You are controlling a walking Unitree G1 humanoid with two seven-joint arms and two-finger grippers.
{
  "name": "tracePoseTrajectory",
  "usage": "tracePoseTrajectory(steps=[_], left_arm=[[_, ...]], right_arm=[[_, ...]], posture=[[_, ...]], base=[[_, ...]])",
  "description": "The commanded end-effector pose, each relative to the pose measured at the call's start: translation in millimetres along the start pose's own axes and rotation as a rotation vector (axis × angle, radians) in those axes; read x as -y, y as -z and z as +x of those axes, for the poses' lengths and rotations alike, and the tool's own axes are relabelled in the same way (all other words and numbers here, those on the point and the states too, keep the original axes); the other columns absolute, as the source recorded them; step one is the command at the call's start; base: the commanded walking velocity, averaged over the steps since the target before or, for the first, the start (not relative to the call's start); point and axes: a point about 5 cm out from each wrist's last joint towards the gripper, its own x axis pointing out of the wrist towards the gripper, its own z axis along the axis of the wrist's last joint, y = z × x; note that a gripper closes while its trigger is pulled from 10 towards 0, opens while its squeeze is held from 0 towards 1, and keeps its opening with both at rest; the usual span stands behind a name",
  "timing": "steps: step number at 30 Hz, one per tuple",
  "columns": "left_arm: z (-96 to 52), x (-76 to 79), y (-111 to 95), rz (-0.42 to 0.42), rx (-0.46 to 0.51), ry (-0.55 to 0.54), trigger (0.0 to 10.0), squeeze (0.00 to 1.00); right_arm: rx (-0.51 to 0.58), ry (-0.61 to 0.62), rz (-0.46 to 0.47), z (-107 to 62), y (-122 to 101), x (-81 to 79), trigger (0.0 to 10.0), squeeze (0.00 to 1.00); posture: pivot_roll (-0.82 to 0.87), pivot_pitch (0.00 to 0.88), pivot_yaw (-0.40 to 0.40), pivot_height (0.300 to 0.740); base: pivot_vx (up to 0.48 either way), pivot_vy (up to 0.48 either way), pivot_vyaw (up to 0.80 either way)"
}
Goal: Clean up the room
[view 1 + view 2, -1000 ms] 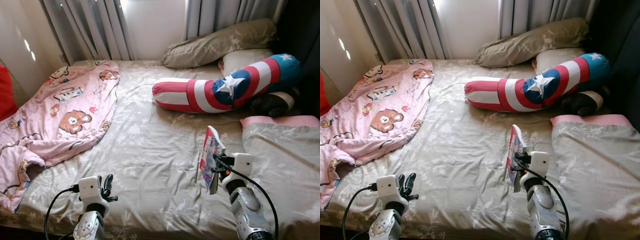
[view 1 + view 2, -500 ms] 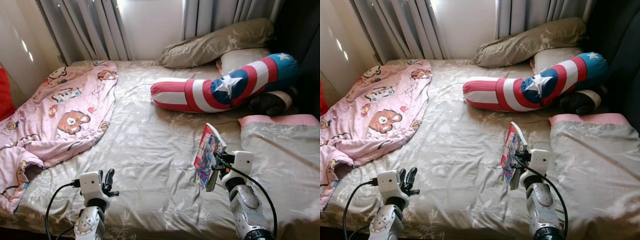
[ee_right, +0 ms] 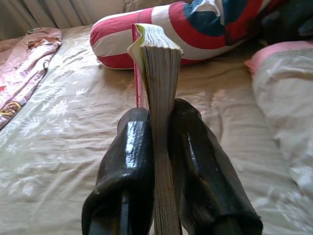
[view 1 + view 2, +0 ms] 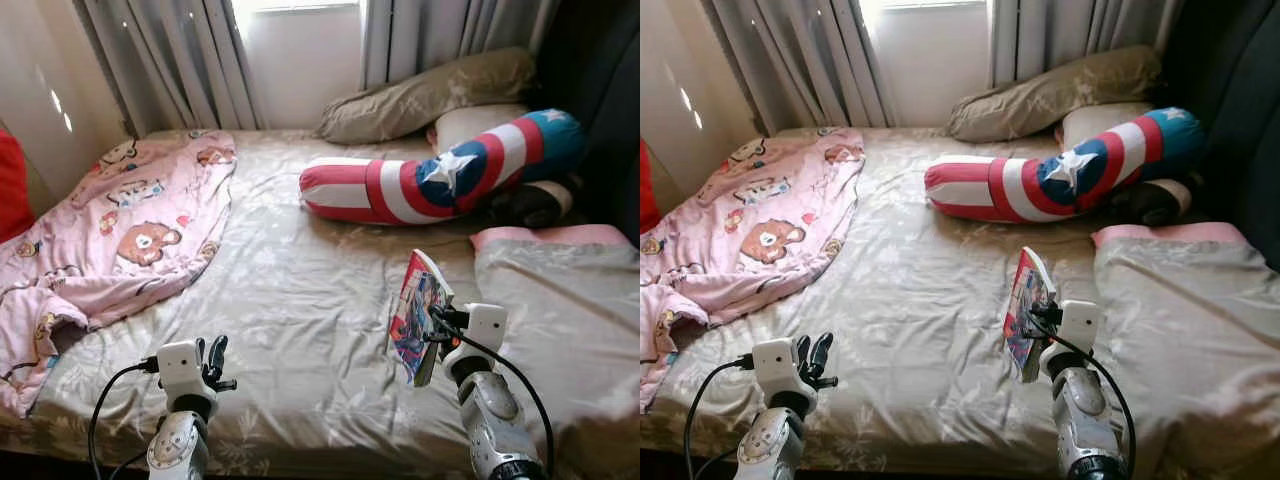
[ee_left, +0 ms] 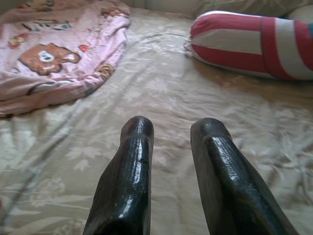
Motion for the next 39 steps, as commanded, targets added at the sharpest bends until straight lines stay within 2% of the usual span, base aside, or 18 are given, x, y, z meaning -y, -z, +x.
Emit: tracePoseTrajectory(steps=[1, 7, 10, 13, 22, 26, 29, 39], left_arm=[[0.9, -1.6, -3.6, -0.004, 0.009, -0.005, 10.0, 0.00], [2.8, -3.0, -6.6, -0.001, 0.014, -0.007, 10.0, 0.00], [3.0, -3.1, -7.6, -0.003, 0.017, -0.008, 10.0, 0.00], [3.2, -2.2, -8.3, -0.005, 0.019, -0.004, 10.0, 0.00], [2.4, -2.0, -9.0, -0.008, 0.019, -0.005, 10.0, 0.00], [2.4, -2.9, -9.5, -0.006, 0.021, -0.008, 10.0, 0.00], [2.4, -3.2, -10.0, -0.006, 0.023, -0.009, 10.0, 0.00], [3.3, -3.2, -12.1, -0.005, 0.024, -0.009, 10.0, 0.00]], right_arm=[[0.031, -0.016, -0.007, 3.5, -7.0, -4.5, 10.0, 0.00], [-0.018, -0.008, -0.025, 5.5, -2.3, -6.6, 10.0, 0.00], [-0.003, -0.023, -0.024, 5.3, -3.6, -8.4, 10.0, 0.00], [0.024, -0.027, -0.006, 4.3, -5.7, -8.9, 10.0, 0.00], [-0.013, -0.041, -0.020, 4.1, -1.6, -10.2, 10.0, 0.00], [-0.008, -0.073, -0.029, 4.7, -2.0, -15.7, 10.0, 0.00], [0.015, -0.070, 0.003, 3.6, -3.5, -14.9, 10.0, 0.00], [0.003, -0.105, -0.015, 2.7, -1.9, -17.2, 10.0, 0.00]], posture=[[0.01, 0.000, 0.035, 0.674], [0.01, 0.000, 0.035, 0.674], [0.01, 0.000, 0.035, 0.649], [0.01, 0.000, 0.035, 0.649], [0.01, 0.000, 0.036, 0.649], [0.01, 0.000, 0.036, 0.619], [0.01, 0.000, 0.036, 0.619], [0.01, 0.000, 0.034, 0.619]], base=[[0.000, 0.000, 0.00], [0.000, 0.000, 0.00], [0.000, 0.000, 0.00], [0.000, 0.000, 0.00], [0.000, 0.000, 0.00], [0.000, 0.000, 0.00], [0.000, 0.000, 0.00], [0.000, 0.000, 0.00]])
